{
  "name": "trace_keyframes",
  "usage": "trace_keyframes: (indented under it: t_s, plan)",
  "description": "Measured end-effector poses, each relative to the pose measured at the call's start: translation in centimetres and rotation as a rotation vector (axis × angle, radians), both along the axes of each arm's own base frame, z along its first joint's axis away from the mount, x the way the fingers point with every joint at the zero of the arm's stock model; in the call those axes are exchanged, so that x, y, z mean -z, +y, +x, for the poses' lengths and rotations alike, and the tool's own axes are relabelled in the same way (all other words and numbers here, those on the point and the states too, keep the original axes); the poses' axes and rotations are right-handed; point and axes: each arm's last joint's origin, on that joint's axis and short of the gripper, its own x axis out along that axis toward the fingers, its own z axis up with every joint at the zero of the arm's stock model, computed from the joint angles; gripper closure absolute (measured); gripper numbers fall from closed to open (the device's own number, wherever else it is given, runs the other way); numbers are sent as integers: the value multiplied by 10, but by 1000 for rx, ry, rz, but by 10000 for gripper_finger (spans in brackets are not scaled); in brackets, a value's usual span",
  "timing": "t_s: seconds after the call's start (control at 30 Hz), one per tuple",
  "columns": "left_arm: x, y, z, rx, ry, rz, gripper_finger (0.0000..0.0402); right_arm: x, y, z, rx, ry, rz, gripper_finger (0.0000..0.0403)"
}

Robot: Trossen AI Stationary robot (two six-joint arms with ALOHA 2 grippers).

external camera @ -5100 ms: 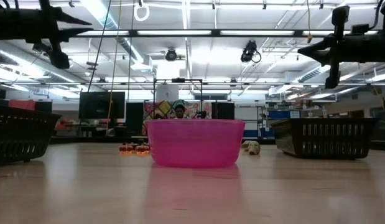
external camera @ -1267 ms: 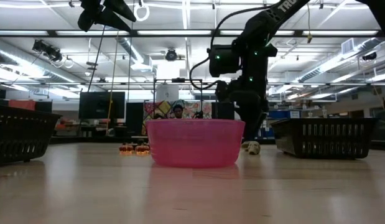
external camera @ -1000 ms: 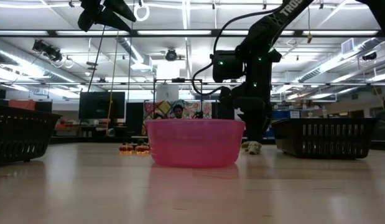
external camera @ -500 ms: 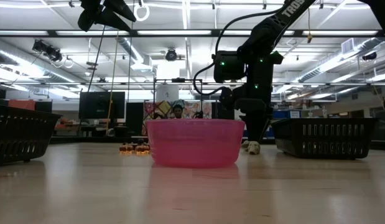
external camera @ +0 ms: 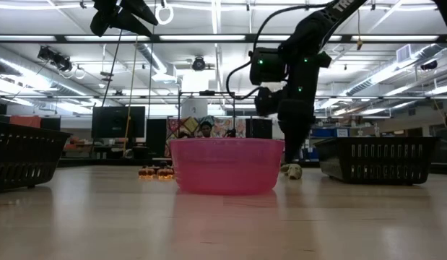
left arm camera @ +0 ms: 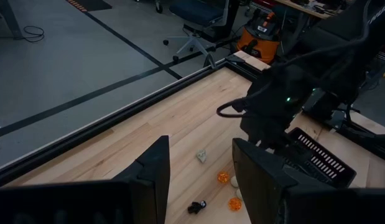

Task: Sort Halloween decoration
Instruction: Put the white skull toy into the top black bin

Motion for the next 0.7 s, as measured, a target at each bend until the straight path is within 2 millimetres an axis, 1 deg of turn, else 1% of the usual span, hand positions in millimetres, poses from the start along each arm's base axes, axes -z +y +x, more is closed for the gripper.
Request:
trace_keyframes:
  t_s: [0.2,0.37,0.47,0.57,0.7]
  plan:
    - [0,0,0,0,0,0,253,-16,6,-2,-96,-78,65,343]
    - [0,0,0,0,-1,-1,253,-37,23,-6,-196,-151,114,343]
    - [0,0,0,0,-1,-1,253,-51,34,-11,-245,-184,115,343]
    - [0,0,0,0,0,-1,253,-59,45,-19,-252,-154,119,343]
    - [0,0,0,0,1,1,253,-59,57,-29,-240,-55,122,343]
